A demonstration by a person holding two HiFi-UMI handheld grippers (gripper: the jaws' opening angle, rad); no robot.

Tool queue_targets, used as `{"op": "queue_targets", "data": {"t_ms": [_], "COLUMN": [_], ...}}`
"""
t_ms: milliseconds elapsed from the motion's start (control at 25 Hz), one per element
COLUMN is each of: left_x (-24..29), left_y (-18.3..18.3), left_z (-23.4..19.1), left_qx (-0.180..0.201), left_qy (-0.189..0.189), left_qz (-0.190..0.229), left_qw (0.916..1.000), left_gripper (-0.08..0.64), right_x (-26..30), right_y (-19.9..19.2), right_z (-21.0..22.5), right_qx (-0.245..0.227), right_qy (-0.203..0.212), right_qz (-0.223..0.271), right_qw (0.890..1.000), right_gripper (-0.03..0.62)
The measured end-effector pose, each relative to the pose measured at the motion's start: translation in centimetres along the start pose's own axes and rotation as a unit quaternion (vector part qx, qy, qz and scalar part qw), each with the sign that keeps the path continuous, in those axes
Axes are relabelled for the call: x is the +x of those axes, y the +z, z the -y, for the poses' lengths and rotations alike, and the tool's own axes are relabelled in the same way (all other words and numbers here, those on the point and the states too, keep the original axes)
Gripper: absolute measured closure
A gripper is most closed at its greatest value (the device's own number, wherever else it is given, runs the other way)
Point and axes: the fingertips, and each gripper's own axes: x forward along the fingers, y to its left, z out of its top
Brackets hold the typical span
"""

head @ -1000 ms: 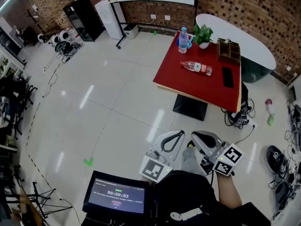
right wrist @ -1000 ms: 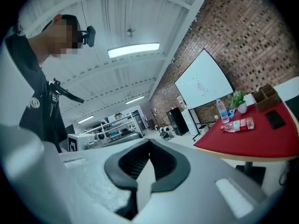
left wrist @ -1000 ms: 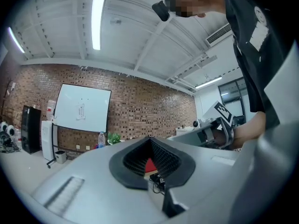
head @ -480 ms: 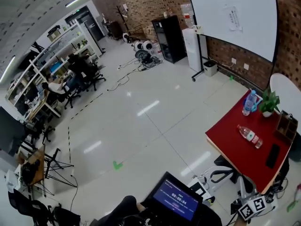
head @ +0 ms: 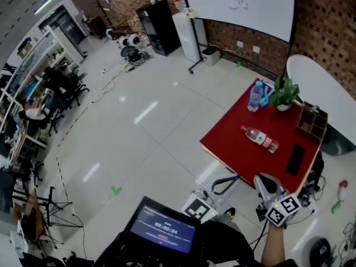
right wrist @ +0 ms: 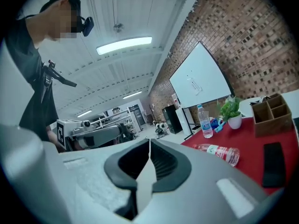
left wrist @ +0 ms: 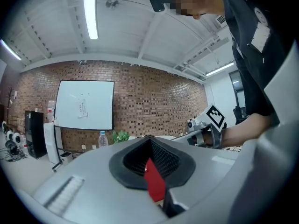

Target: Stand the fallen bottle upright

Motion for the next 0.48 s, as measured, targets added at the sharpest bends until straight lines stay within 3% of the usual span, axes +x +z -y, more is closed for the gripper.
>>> {"op": "queue_targets", "data": {"t_ms": [80,160,240,320,400,480], "left_x": [1.6,2.7,2.7,2.8,3.8,4.6], "left_y": [-0.3,-0.9,-0.9,-1.1,-1.7,-2.3], "left_z": [-0.2,-0.2,-1.4,-3.1,-4.0,-4.7], "left_qx": [-0.017,-0.047,-0.069,-0.065,-0.051,-0.05], "left_qy": [-0.004,-0.015,-0.016,-0.012,-0.015,-0.01], "left_qz": [-0.003,-0.005,-0.005,-0.013,-0.019,-0.017], "left_qw": [0.9998,0.9988,0.9975,0.9977,0.9984,0.9986], "left_gripper": [0.56,0.56,0.56,0.56,0.56,0.56], "right_x": [1.6,2.0,3.7,6.3,8.0,9.6], "right_y": [0.5,0.1,-0.5,-1.2,-2.4,-4.1], "right_z": [1.3,3.3,5.0,7.1,10.3,13.7], "right_qx": [-0.014,-0.045,-0.119,-0.223,-0.315,-0.375], "right_qy": [0.005,-0.022,-0.053,-0.073,-0.091,-0.095], "right_qz": [-0.024,-0.063,-0.123,-0.205,-0.29,-0.361], "right_qw": [1.0,0.997,0.984,0.95,0.899,0.849], "right_gripper": [0.558,0.499,0.403,0.328,0.299,0.278]}}
